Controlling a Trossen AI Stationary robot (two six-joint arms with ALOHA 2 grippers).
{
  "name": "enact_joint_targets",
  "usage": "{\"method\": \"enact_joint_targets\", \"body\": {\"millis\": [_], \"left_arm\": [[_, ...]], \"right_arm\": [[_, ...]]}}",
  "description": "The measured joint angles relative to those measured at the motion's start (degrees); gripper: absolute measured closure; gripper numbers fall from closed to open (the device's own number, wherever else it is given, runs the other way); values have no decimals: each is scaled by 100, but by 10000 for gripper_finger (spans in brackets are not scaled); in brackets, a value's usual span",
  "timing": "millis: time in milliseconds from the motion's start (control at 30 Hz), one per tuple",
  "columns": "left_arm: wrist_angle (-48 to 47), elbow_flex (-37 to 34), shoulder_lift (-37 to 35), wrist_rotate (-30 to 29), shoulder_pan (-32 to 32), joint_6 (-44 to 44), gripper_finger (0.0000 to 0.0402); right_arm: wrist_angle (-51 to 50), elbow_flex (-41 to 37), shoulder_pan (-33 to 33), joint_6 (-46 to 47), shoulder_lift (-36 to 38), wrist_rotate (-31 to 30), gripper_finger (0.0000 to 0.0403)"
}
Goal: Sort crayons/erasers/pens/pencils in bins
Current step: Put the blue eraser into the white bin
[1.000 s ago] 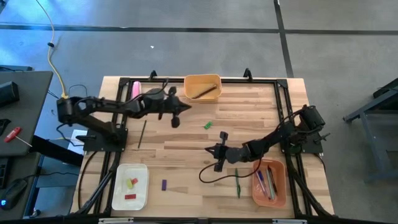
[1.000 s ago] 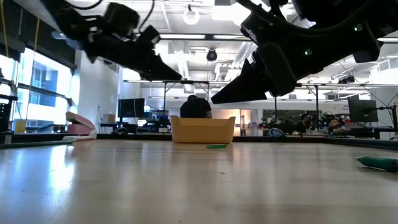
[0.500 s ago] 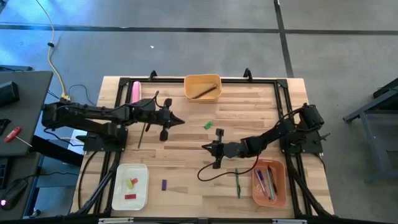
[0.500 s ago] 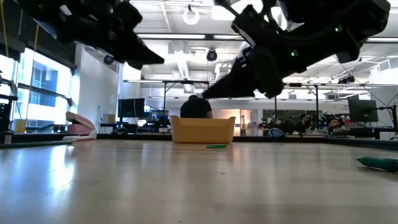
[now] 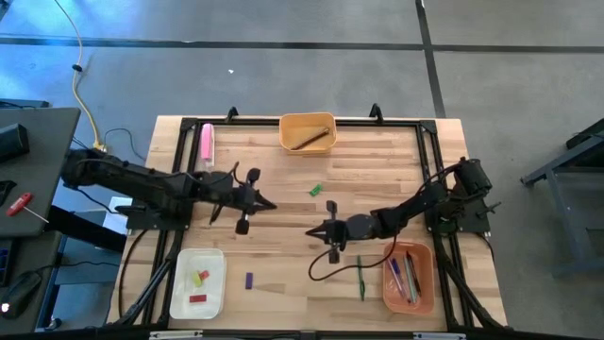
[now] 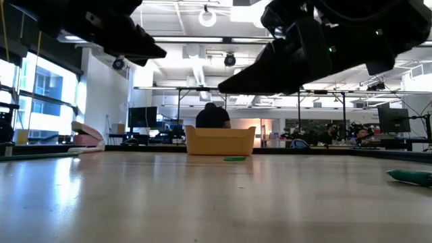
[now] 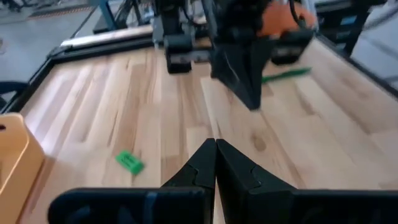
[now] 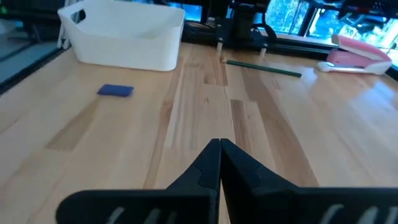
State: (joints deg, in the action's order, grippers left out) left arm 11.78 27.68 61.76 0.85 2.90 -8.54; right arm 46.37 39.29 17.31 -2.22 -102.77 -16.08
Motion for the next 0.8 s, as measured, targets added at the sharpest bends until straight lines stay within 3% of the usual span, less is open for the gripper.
{"method": "enact_joint_targets", "body": {"millis": [433,800], "left_arm": [[-604,28,0,-1063,-1328,601,401],[-3569,1422,4,-1797,-2382,1603,401]], "right_arm": [[64,-151,232,209,-1,-389,403],[13,-151,372,223,-3,-393,403]]}}
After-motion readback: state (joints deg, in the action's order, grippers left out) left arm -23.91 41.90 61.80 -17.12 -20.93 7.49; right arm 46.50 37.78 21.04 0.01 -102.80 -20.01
